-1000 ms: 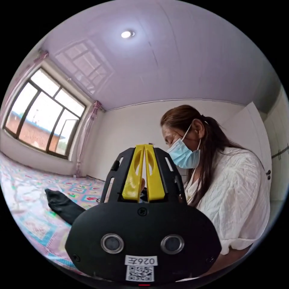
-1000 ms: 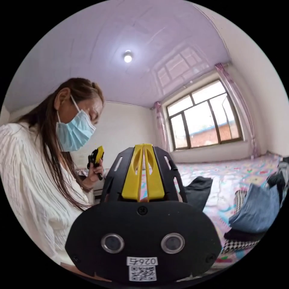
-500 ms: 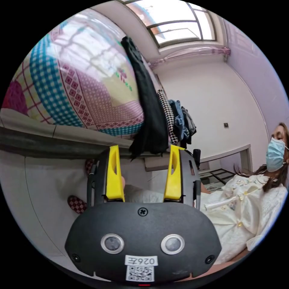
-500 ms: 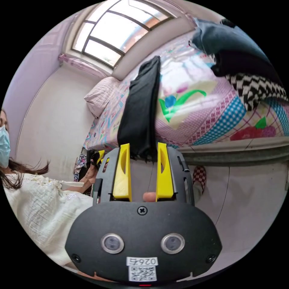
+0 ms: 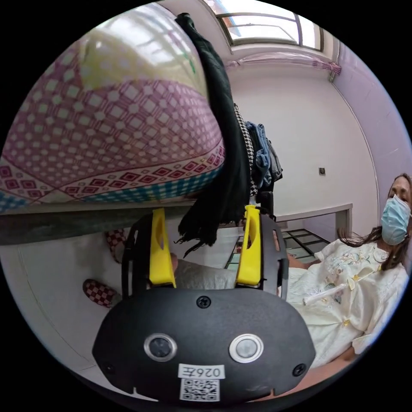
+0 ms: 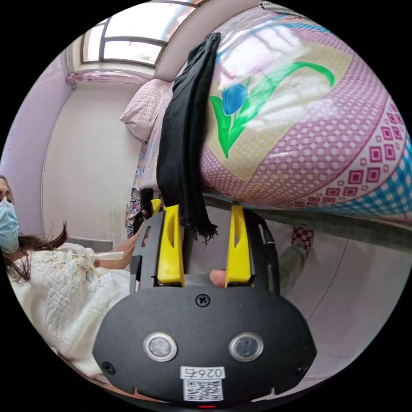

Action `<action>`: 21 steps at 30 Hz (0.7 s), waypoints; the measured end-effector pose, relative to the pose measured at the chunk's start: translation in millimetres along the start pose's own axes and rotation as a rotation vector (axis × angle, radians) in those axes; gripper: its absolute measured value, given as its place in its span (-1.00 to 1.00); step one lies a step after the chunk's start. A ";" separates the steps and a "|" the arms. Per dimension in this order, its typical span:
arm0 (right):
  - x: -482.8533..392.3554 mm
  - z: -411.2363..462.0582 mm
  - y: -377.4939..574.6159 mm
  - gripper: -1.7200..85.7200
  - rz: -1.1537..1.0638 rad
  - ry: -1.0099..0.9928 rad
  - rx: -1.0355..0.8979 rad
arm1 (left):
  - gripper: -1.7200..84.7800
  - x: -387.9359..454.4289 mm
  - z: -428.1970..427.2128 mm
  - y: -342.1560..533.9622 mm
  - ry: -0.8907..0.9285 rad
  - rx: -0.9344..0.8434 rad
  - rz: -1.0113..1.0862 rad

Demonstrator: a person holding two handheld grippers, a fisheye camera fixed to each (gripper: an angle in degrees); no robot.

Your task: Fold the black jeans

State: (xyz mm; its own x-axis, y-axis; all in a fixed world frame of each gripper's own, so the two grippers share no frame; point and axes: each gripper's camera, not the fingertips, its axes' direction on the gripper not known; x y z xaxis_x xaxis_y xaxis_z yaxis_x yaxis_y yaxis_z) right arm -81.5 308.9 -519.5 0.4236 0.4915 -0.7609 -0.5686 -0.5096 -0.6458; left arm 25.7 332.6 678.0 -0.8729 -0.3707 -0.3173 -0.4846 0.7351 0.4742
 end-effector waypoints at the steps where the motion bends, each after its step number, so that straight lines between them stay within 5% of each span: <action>1: 4.3 -2.2 -5.3 -0.84 -0.014 -0.043 -0.013 | -0.78 -0.3 -3.9 -2.2 0.067 -0.023 0.000; 6: 15.7 -24.2 -13.6 -0.99 -0.037 -0.184 -0.032 | -0.93 18.7 -35.2 5.8 0.215 -0.092 0.036; 10: -11.4 -66.7 -13.3 -0.99 -0.110 -0.315 0.040 | -0.95 66.7 -86.1 27.7 0.324 0.023 0.133; 16: -49.6 -91.6 -4.0 -0.99 -0.236 -0.254 -0.015 | -0.96 120.8 -137.0 67.2 0.236 0.020 0.225; 21: -24.5 -82.4 29.4 -0.99 -0.100 -0.310 -0.058 | -0.96 120.2 -151.0 113.3 0.236 -0.016 0.185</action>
State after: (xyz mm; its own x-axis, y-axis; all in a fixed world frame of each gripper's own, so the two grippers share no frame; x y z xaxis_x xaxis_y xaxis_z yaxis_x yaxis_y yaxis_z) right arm -50.5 223.6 -525.0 0.2353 0.7284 -0.6434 -0.4897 -0.4830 -0.7259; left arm -142.8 285.6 817.6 -0.9350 -0.3538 -0.0256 -0.3149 0.7944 0.5194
